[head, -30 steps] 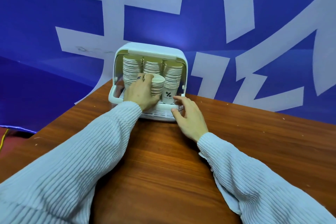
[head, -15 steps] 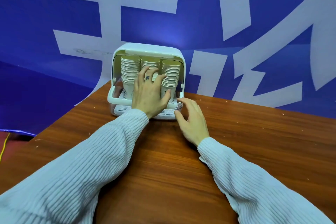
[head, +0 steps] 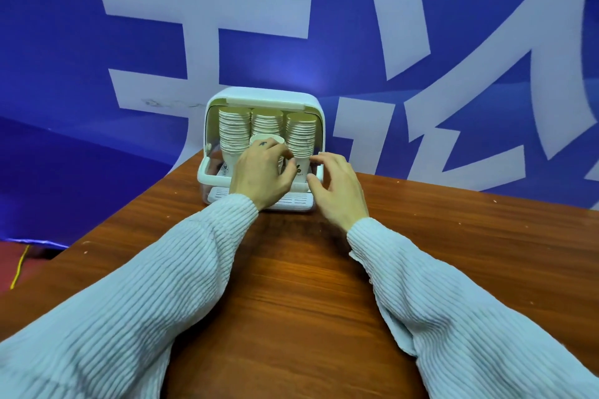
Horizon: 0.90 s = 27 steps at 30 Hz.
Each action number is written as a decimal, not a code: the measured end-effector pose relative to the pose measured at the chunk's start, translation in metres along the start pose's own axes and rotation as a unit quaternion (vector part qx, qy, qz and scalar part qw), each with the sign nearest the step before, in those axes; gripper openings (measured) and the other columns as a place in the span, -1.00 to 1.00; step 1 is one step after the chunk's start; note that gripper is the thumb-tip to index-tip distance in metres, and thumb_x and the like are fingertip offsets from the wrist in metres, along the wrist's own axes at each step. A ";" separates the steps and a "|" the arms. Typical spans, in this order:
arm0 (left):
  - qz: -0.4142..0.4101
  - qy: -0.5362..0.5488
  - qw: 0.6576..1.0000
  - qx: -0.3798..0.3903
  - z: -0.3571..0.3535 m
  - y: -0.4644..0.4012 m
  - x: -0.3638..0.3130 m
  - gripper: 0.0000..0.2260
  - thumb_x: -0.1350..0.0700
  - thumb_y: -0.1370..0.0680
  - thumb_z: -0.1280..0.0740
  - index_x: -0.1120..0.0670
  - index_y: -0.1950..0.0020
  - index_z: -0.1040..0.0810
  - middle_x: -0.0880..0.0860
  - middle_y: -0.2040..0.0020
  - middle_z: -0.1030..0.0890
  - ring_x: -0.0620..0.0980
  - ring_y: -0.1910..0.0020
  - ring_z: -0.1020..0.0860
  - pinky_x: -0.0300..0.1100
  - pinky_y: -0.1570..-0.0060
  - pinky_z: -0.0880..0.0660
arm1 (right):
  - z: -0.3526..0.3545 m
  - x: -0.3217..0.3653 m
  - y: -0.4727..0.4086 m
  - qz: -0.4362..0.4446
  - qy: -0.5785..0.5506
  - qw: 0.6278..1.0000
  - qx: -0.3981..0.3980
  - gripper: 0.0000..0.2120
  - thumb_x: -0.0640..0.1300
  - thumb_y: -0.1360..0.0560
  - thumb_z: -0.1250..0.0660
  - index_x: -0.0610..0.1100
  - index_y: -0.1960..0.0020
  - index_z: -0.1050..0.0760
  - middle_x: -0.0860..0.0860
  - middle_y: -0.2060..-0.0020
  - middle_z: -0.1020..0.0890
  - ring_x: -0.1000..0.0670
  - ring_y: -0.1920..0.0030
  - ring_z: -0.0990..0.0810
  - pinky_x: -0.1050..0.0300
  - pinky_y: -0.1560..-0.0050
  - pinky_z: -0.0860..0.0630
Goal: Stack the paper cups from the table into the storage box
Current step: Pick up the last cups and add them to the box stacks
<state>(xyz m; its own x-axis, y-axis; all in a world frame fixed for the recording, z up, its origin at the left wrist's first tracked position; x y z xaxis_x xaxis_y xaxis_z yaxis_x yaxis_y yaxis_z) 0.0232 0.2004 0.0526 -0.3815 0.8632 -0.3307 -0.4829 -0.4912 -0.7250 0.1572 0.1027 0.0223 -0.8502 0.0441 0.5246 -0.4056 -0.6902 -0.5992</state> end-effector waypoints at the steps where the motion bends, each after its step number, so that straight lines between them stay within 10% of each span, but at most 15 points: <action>1: 0.002 -0.006 1.000 0.008 0.002 0.001 0.001 -0.78 -0.02 -0.55 -0.30 0.07 0.03 -0.67 0.02 0.07 -0.63 0.09 -0.05 -0.56 0.03 -0.04 -0.53 | 0.001 0.003 -0.006 0.008 0.011 1.000 -0.003 -0.67 -0.04 -0.61 -0.31 0.02 -0.38 -0.50 0.08 -0.35 -0.53 0.04 -0.37 -0.45 -0.02 -0.39 -0.46; 8: -0.015 -0.027 0.999 0.036 0.008 0.009 0.017 -0.77 -0.07 -0.55 -0.33 0.05 0.02 -0.68 0.02 0.04 -0.65 0.07 -0.02 -0.57 -0.06 0.04 -0.47 | 0.004 0.041 -0.081 0.045 0.074 0.996 -0.003 -0.57 -0.15 -0.62 -0.23 -0.05 -0.49 -0.42 0.00 -0.43 -0.51 -0.11 -0.44 -0.40 -0.09 -0.43 -0.38; 14: -0.015 -0.010 0.990 0.143 -0.011 0.025 0.041 -0.63 -0.22 -0.48 -0.28 0.02 -0.02 -0.67 -0.05 0.02 -0.62 0.02 -0.02 -0.58 -0.02 0.00 -0.54 | -0.029 0.046 -0.134 0.039 0.259 0.959 0.107 -0.45 -0.20 -0.63 -0.14 -0.06 -0.61 -0.18 0.01 -0.65 -0.15 -0.19 -0.66 0.06 -0.14 -0.61 0.00; 19: -0.027 0.004 0.990 0.136 -0.018 0.027 0.052 -0.90 0.16 -0.54 -0.43 0.08 -0.04 -0.70 0.01 -0.07 -0.62 0.09 -0.07 -0.57 0.00 -0.11 -0.51 | -0.027 0.052 -0.144 0.084 0.247 0.964 0.051 -0.63 -0.14 -0.61 -0.23 -0.04 -0.40 -0.47 0.01 -0.41 -0.52 -0.15 -0.57 -0.24 -0.05 -0.49 -0.19; 27: -0.018 0.007 0.993 0.116 -0.022 0.022 0.056 -0.86 0.25 -0.54 -0.40 0.05 -0.02 -0.68 0.00 -0.04 -0.61 0.09 -0.09 -0.57 0.03 -0.11 -0.52 | -0.024 0.059 -0.141 0.146 0.295 0.944 0.010 -0.75 -0.16 -0.55 -0.31 -0.09 -0.22 -0.57 -0.09 -0.23 -0.55 -0.22 -0.24 -0.49 -0.10 -0.18 -0.38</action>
<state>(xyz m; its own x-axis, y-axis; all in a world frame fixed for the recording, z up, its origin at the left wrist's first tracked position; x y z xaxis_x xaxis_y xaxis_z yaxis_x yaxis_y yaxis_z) 0.0085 0.2408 0.0043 -0.3502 0.8812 -0.3177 -0.6653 -0.4727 -0.5778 0.1561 0.2198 0.1228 -0.9663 0.2402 -0.0925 -0.1237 -0.7485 -0.6515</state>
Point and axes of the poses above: each hand's wrist, its own y-axis away from the middle knuckle, its own z-axis out of the back of the hand, x = y × z, the point moved 7 cm from there along -y, towards the middle knuckle
